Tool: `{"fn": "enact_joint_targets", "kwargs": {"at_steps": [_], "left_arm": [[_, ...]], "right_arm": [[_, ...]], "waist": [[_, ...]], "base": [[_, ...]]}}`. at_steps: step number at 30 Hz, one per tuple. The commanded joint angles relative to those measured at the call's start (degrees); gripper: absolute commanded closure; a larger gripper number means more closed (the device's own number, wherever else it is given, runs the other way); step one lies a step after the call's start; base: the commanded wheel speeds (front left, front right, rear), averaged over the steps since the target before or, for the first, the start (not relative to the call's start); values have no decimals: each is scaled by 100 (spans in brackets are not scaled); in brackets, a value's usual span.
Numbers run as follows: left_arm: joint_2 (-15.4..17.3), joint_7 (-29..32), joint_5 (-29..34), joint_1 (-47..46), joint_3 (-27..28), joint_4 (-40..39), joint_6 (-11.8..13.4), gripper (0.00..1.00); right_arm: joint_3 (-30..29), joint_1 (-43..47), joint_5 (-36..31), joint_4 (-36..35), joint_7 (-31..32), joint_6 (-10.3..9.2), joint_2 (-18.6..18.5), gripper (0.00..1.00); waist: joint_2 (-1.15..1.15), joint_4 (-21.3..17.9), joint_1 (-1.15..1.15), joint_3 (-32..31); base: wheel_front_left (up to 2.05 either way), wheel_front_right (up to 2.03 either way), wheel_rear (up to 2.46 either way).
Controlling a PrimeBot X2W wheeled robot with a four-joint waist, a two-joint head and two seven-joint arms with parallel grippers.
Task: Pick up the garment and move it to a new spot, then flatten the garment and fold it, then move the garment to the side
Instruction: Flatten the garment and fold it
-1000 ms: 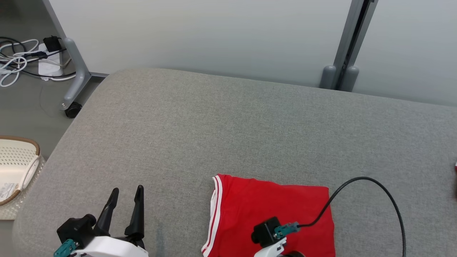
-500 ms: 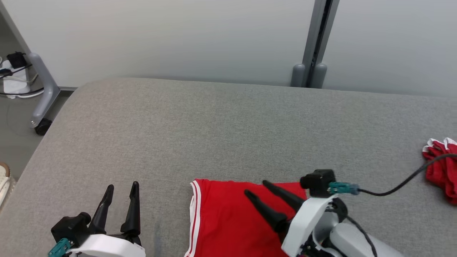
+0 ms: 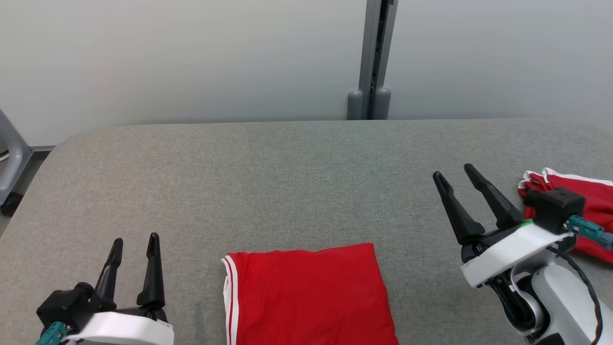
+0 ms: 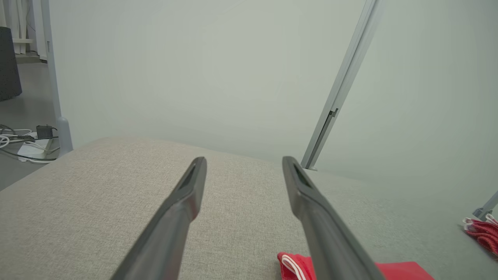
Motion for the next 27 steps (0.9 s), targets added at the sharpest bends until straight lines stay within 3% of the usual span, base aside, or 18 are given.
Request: {"fn": "enact_joint_targets", "kwargs": {"at_steps": [1, 11, 20, 27], "left_arm": [[43, -6, 41, 77, 39, -67, 31, 0], [49, -6, 185, 230, 163, -322, 129, 0], [10, -7, 392, 328, 103, -376, 149, 0], [-55, -7, 474, 334, 59, -402, 108, 0]], "right_arm": [[-200, 176, -184, -98, -52, 1, 87, 0], [-1411, 1094, -1468, -536, -151, 1, 622, 0], [-1714, 1471, -1924, -396, -239, 1, 990, 0], [-1717, 1402, -2012, -339, -188, 1, 1043, 0]], "waist": [[0, -87, 0, -1], [0, -303, 0, 14], [0, -359, 0, 50], [0, -332, 0, 45]], "base": [[0, 0, 0], [0, 0, 0], [0, 0, 0], [0, 0, 0]]}}
